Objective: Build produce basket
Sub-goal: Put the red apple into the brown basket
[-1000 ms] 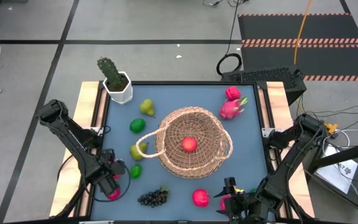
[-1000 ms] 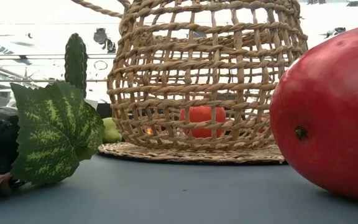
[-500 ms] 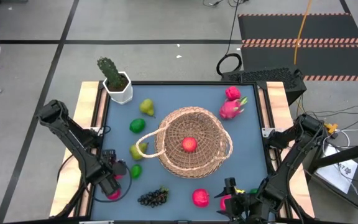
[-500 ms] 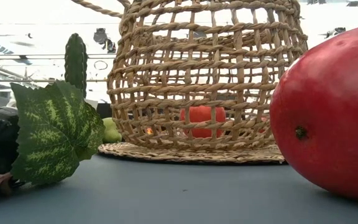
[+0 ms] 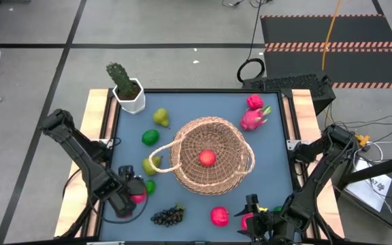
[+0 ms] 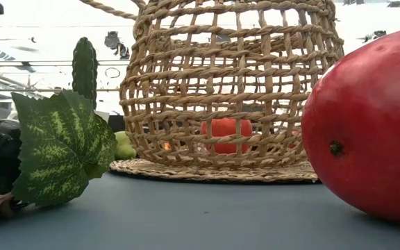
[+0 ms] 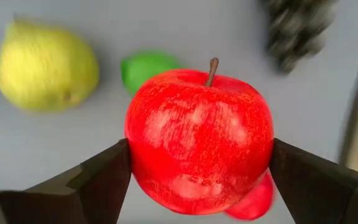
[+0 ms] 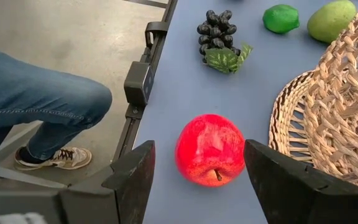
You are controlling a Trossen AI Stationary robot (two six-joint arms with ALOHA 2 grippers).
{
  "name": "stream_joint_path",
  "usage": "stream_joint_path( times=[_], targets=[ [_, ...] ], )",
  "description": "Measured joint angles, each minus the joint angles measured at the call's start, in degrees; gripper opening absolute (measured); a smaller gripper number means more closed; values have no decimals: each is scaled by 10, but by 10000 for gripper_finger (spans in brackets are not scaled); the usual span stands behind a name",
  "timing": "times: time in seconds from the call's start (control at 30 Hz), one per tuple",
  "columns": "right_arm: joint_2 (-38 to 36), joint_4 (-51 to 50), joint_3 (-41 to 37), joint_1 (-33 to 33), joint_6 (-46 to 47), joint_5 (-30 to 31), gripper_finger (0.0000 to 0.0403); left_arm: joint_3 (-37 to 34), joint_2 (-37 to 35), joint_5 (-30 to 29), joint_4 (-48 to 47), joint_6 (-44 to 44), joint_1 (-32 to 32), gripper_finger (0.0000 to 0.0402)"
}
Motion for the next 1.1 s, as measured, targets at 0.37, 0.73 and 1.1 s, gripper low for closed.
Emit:
stream_joint_path(
  times=[0.37,0.73,1.1],
  targets=[
    [0,0,0,0,1,9,240,134,0,-108,6,94,25,353],
    [0,4,0,0,-2,43,240,185,-1,-164,45,220,61,353],
    [0,4,0,0,-3,43,240,194,-1,-166,184,373,105,353]
  ],
)
